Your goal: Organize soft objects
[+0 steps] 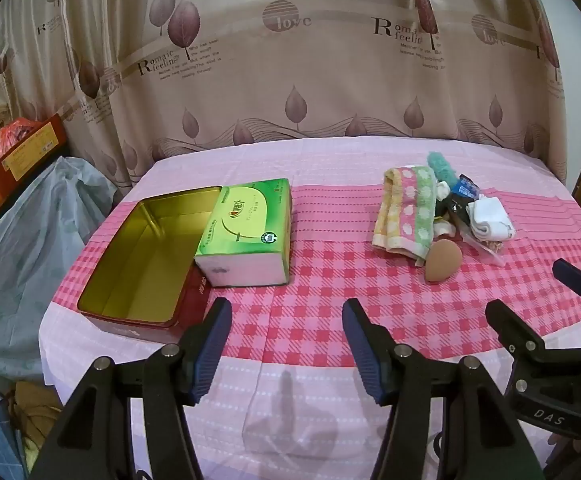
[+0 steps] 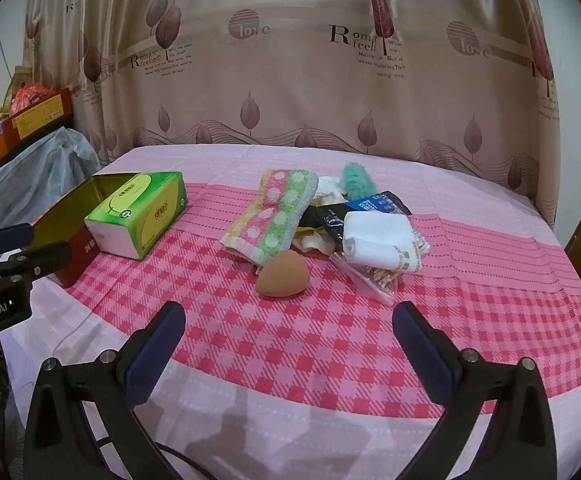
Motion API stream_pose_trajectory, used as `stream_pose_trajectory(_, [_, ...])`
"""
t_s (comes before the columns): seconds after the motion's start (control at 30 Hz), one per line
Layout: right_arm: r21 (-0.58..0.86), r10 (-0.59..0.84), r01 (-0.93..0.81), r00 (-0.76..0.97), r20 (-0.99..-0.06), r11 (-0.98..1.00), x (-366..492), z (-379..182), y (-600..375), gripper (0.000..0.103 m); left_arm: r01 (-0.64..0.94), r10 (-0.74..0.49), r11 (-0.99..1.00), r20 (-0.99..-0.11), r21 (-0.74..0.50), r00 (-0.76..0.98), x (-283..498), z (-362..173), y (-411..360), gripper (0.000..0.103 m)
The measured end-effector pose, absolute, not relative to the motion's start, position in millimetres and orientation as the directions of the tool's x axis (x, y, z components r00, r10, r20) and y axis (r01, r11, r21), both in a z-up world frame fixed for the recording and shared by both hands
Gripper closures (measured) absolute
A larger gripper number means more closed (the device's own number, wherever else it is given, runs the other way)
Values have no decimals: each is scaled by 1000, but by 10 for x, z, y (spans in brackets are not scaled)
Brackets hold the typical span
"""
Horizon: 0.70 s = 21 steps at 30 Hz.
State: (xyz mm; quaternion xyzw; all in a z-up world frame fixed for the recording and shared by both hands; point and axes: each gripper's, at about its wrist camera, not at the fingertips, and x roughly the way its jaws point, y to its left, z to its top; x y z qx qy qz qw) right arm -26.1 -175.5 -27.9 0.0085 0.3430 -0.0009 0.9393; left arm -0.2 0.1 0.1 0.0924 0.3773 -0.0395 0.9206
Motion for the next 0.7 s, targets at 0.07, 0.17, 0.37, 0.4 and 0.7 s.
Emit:
stream_pose_trajectory(0.07, [20,7,8,764,-646,1000,-261,-280,-1753,0,144,-5,980,-707,138,707,0,0,1,44])
stream_pose_trajectory(0.17, [18,6,8,763,-646,1000,-261,-282,-1752,0,144,-2,979,-708,142,706,-8,5,-8,44])
stream_pose_trajectory(0.37, [17,5,8,765,-644,1000,-268,-278,-1737,0,143,-4,980,-713,135,701,-1,4,-2,44])
stream_pose_trajectory(0.4, [16,4,8,765,-644,1000,-268,-278,-1737,0,144,-5,980,-713,135,701,-1,6,-3,44])
stream_pose_trajectory(0.7, [16,3,10,766,-643,1000,-259,-286,-1755,0,147,-7,980,-710,137,705,-9,-5,-22,44])
